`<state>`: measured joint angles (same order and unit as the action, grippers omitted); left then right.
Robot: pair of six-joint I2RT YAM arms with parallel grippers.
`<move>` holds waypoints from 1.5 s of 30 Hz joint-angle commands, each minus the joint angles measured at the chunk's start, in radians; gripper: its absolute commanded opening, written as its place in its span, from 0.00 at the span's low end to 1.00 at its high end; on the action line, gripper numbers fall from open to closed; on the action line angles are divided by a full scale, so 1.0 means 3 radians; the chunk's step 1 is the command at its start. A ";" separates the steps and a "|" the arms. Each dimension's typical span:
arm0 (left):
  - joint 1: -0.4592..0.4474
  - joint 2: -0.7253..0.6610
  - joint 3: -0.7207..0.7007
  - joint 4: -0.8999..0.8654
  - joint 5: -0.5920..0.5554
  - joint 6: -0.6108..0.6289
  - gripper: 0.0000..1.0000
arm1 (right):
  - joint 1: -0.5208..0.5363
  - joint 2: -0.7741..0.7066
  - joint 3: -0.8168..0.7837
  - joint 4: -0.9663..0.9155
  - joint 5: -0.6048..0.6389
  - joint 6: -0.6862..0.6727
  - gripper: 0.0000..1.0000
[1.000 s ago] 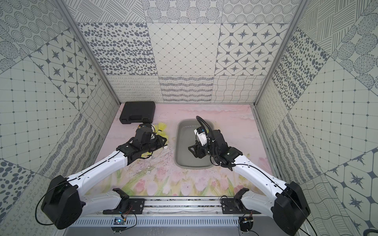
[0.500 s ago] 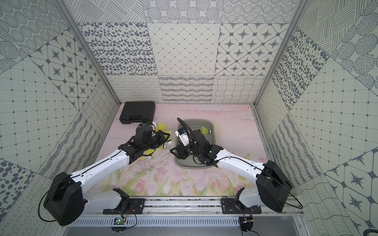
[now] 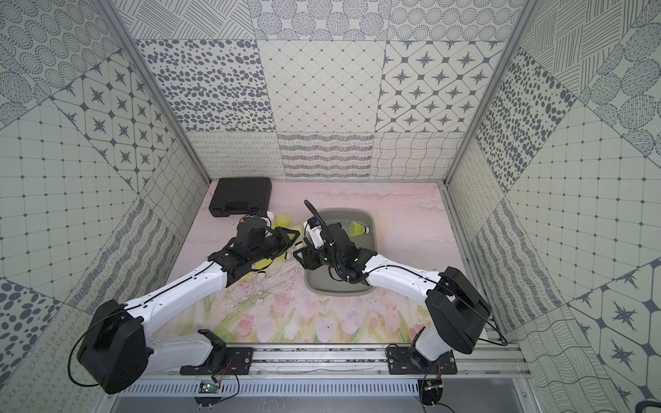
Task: Put the shuttlecocks into the storage box
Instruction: Place the shuttlecock in the storage box.
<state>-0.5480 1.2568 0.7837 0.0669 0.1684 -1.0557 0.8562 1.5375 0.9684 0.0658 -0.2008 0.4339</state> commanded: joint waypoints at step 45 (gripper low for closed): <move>0.0115 -0.0048 0.1053 -0.1673 0.0614 0.2228 0.68 | -0.0534 -0.0472 -0.0217 -0.0310 -0.0468 -0.0517 0.19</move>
<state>-0.5289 1.2007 0.9699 -0.1654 0.1974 -0.7963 0.7055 1.4498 0.9123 0.0006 -0.2920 0.3534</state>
